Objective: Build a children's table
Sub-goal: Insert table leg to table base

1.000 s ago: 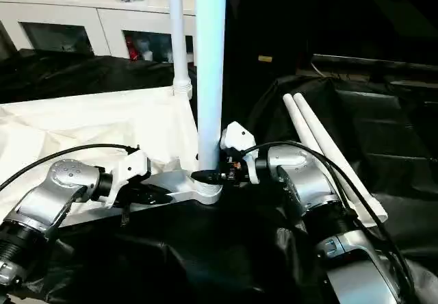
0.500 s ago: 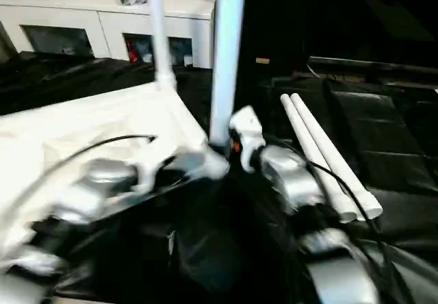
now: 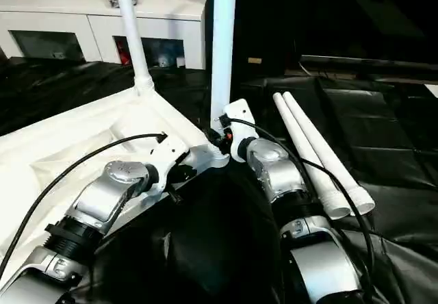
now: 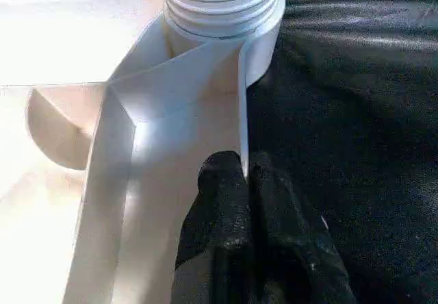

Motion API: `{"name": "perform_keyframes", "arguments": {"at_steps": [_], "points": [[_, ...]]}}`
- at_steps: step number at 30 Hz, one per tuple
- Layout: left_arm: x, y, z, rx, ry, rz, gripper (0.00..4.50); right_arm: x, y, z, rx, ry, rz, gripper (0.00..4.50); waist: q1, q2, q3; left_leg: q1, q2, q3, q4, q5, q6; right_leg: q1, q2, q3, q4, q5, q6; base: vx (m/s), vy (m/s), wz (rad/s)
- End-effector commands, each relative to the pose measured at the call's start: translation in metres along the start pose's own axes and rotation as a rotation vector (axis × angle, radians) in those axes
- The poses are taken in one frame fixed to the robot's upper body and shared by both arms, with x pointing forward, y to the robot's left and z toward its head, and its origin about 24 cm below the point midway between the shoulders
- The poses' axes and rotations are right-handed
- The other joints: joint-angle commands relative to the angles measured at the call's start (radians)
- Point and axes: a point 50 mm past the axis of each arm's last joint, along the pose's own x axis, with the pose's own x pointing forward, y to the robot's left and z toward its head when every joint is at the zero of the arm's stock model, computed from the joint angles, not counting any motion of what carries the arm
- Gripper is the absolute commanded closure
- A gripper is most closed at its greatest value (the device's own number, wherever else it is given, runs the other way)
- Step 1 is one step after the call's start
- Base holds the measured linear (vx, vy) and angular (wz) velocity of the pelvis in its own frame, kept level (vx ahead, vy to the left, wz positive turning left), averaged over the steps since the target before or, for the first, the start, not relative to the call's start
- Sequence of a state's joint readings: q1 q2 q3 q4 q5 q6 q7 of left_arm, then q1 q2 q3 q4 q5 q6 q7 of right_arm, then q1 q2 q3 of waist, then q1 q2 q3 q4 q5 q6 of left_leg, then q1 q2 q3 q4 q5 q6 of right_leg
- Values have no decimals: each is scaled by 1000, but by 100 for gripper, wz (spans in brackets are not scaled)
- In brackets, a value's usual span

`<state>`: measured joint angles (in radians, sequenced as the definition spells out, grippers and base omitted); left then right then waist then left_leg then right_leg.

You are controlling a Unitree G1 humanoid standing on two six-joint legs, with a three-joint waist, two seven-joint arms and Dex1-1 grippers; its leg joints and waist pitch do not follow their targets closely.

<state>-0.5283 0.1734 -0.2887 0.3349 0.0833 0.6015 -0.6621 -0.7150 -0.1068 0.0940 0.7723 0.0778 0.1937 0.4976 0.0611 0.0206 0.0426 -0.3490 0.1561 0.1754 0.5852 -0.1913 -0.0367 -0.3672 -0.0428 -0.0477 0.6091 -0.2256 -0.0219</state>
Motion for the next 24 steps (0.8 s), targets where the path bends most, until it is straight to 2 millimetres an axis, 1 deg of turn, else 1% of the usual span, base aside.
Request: {"name": "perform_keyframes", "arguments": {"at_steps": [1,2,4,5,6,7,8,9,10,11,12,13,14,15,16,17,18,19,20,22,23,24], "points": [[0,-8,34,84,-110,-18,450,4,32,-64,65,283,104,206,-1,0,-25,15,78,-53,-88,-450,-21,-8,-124,61,-123,-575,-112,0,0,0],[-1,-8,33,84,-110,-17,450,4,32,-63,67,281,104,192,-1,0,-24,16,78,-54,-89,-459,-22,-10,-124,61,-125,-587,-106,0,0,0],[-1,-5,33,83,-110,-12,450,4,31,-61,73,270,104,192,-3,0,-24,17,77,-55,-87,-469,-24,-13,-124,61,-128,-603,-103,0,0,0],[-2,-5,32,83,-110,-10,450,4,30,-60,72,267,105,183,-3,1,-25,18,77,-54,-87,-469,-27,-14,-124,61,-129,-603,-101,0,0,0],[-3,-3,32,84,-111,-6,450,3,30,-59,70,263,105,169,-1,-1,-30,15,79,-54,-89,-447,-24,-9,-124,62,-123,-565,-101,0,0,0],[-3,-2,31,86,-114,-4,450,3,29,-59,67,260,104,156,-2,-3,-28,10,79,-53,-91,-436,-21,-8,-122,61,-122,-543,-106,0,0,0],[-5,0,32,92,-120,-1,450,2,28,-58,62,255,107,143,1,-1,-30,9,80,-51,-92,-419,-17,-6,-121,63,-120,-508,-114,0,0,0],[-5,1,32,93,-122,-1,450,2,28,-57,61,254,107,143,2,0,-30,10,81,-50,-92,-414,-16,-8,-122,64,-119,-492,-121,0,0,0],[-6,1,32,95,-125,0,450,2,27,-57,59,252,109,135,2,-1,-29,9,81,-48,-92,-407,-16,-6,-121,64,-117,-467,-131,0,0,0],[-7,3,31,104,-127,1,450,1,26,-56,59,246,110,111,2,-2,-30,4,82,-48,-94,-387,-13,-1,-121,64,-113,-437,-140,0,0,0],[-8,4,31,108,-128,-1,450,1,26,-54,58,238,112,111,4,0,-31,4,82,-46,-92,-370,-11,0,-121,65,-110,-410,-148,0,0,0],[-9,5,31,109,-129,-2,450,1,26,-54,57,236,113,97,3,-1,-32,4,82,-44,-92,-366,-9,1,-121,65,-111,-403,-151,0,0,0],[-9,5,31,110,-129,-3,450,1,25,-53,56,232,114,89,4,0,-31,1,82,-44,-92,-353,-6,4,-123,65,-110,-395,-156,0,0,0],[-11,5,31,129,-143,-18,450,1,25,-50,50,216,124,78,5,1,-31,3,82,-44,-92,-353,-5,3,-123,65,-111,-398,-157,0,0,0],[-12,5,31,135,-147,-31,450,0,24,-45,50,188,146,78,5,0,-33,1,82,-43,-91,-343,-3,6,-124,66,-111,-392,-157,0,0,0],[-13,5,30,137,-148,-36,450,-1,24,-43,50,175,156,66,6,0,-34,0,82,-43,-91,-330,-1,8,-123,66,-108,-373,-159,0,0,0],[-14,4,31,154,-160,-52,450,-2,23,-39,43,156,168,59,7,1,-36,-3,84,-41,-91,-300,4,11,-121,66,-103,-322,-168,0,0,0],[-15,4,31,161,-165,-58,450,-2,23,-38,40,150,173,51,7,-1,-36,-4,83,-40,-90,-287,8,12,-120,66,-102,-298,-172,0,0,0],[-18,3,30,182,-177,-98,450,-5,20,-32,-6,130,180,37,11,1,-42,-5,84,-38,-86,-245,21,15,-118,63,-95,-227,-187,0,0,0],[-19,2,29,192,-182,-124,450,-7,18,-29,-38,120,183,19,12,1,-46,-7,83,-35,-82,-214,28,18,-118,63,-89,-177,-197,0,0,0],[-20,1,28,197,-183,-140,450,-9,17,-28,-58,114,185,19,12,3,-49,-9,84,-33,-77,-172,37,20,-118,62,-82,-101,-219,0,0,0],[-23,2,27,192,-189,-154,450,-13,13,-24,-79,100,193,19,16,3,-54,-11,83,-30,-69,-118,51,24,-116,60,-70,-8,-240,0,0,0]]}}
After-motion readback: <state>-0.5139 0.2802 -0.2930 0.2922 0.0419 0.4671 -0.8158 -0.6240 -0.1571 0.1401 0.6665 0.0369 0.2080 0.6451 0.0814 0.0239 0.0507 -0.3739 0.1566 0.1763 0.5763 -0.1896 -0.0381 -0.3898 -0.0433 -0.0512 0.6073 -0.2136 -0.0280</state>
